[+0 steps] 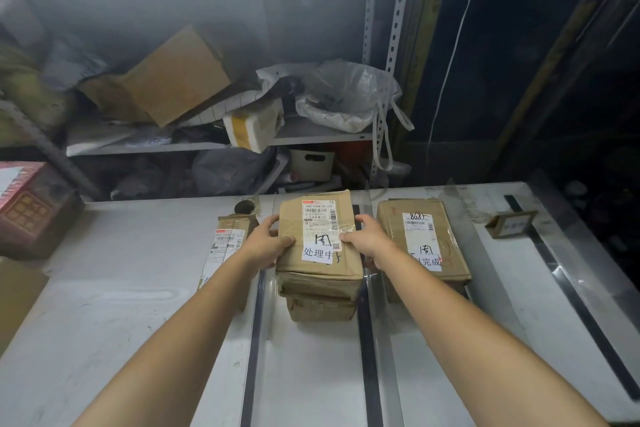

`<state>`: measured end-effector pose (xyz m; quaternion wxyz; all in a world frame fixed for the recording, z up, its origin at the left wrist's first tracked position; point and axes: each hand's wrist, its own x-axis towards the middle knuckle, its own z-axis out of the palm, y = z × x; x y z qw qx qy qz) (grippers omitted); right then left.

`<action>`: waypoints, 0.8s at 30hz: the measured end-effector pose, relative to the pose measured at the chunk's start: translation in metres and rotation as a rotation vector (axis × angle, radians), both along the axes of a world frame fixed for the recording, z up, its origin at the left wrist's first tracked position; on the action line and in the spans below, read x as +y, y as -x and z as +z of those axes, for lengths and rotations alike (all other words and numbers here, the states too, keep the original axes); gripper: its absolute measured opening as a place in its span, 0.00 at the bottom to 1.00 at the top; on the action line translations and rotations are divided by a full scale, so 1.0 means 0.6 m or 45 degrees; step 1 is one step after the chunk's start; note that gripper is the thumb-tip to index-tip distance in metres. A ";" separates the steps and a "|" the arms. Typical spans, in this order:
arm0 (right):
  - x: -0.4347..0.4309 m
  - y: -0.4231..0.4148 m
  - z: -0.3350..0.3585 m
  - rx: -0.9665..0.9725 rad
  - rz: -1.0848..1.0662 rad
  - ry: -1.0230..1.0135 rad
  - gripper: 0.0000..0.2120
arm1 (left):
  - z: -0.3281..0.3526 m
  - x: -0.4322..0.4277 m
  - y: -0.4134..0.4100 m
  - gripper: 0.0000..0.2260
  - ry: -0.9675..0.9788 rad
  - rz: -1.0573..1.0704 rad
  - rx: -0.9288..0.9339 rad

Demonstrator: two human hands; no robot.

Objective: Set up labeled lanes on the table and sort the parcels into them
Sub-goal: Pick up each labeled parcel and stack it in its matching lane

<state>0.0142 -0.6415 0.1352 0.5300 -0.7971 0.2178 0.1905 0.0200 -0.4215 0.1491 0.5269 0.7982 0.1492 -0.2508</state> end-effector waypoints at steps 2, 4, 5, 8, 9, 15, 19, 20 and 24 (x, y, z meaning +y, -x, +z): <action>0.001 -0.002 0.002 0.002 0.052 0.089 0.27 | 0.010 0.000 0.002 0.27 -0.058 -0.062 0.002; 0.004 -0.007 0.013 -0.010 0.141 0.217 0.22 | 0.028 0.006 0.009 0.25 -0.142 -0.163 -0.018; 0.007 -0.011 0.024 -0.027 0.207 0.318 0.19 | 0.039 0.016 0.012 0.25 -0.216 -0.225 -0.037; 0.023 -0.032 0.070 -0.126 0.435 0.723 0.19 | 0.073 0.068 0.013 0.26 -0.600 -0.415 -0.127; 0.032 -0.042 0.086 -0.152 0.494 0.811 0.23 | 0.086 0.093 0.016 0.26 -0.764 -0.455 -0.164; 0.171 -0.075 0.184 -0.268 1.005 0.916 0.26 | 0.179 0.292 0.119 0.24 -1.252 -0.256 -0.109; 0.317 -0.049 0.222 -0.361 1.267 0.954 0.27 | 0.230 0.441 0.219 0.24 -1.316 -0.036 -0.005; 0.358 -0.039 0.228 -0.385 1.309 0.958 0.28 | 0.240 0.479 0.246 0.23 -1.324 0.012 0.009; 0.520 0.005 0.253 -0.470 1.501 0.974 0.28 | 0.265 0.617 0.341 0.25 -1.331 0.193 0.063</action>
